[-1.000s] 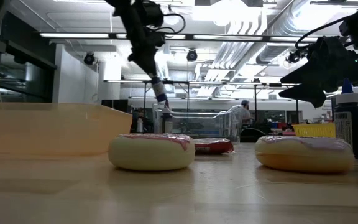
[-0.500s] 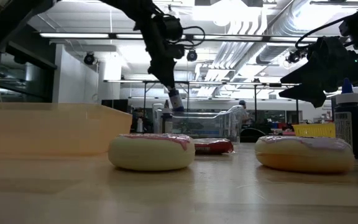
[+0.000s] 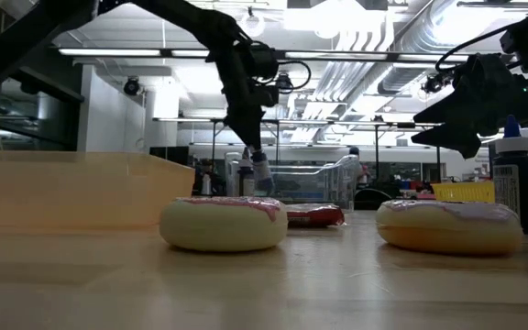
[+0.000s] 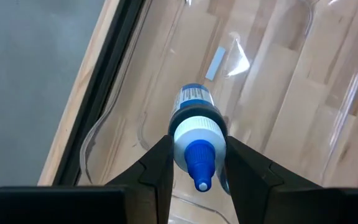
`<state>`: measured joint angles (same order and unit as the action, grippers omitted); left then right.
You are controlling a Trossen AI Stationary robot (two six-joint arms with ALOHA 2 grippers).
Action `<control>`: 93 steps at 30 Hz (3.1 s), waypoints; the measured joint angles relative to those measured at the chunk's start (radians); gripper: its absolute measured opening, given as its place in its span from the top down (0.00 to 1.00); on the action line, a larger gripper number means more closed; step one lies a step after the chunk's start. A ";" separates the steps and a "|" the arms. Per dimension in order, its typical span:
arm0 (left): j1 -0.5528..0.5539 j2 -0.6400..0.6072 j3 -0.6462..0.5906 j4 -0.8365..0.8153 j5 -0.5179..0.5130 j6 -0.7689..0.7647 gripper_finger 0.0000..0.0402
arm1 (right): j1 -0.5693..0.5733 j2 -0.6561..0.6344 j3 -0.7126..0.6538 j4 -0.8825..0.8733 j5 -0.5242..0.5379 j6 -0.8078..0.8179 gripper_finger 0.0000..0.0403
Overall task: Pick & Place Food Item
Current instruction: Put the top left blue food coloring bottle into the transparent bin, then put the violet food coloring bottle into the transparent bin
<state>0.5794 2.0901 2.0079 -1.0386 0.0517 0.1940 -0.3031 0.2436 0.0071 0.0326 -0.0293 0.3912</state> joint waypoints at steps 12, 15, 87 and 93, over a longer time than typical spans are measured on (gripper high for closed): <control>0.027 0.029 0.000 -0.089 -0.036 0.026 0.72 | 0.000 0.000 0.000 0.000 0.000 0.000 0.38; 0.031 0.038 0.000 -0.090 -0.039 0.031 0.72 | 0.000 0.000 0.000 0.000 0.000 0.000 0.38; 0.018 -0.059 -0.001 0.038 -0.001 0.149 0.55 | 0.000 0.000 0.000 0.000 0.000 0.000 0.38; 0.007 -0.097 -0.001 0.030 -0.004 0.149 0.55 | 0.000 0.000 0.000 0.000 0.000 0.000 0.38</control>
<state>0.5860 1.9930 2.0073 -1.0084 0.0476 0.3431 -0.3035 0.2439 0.0071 0.0326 -0.0292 0.3912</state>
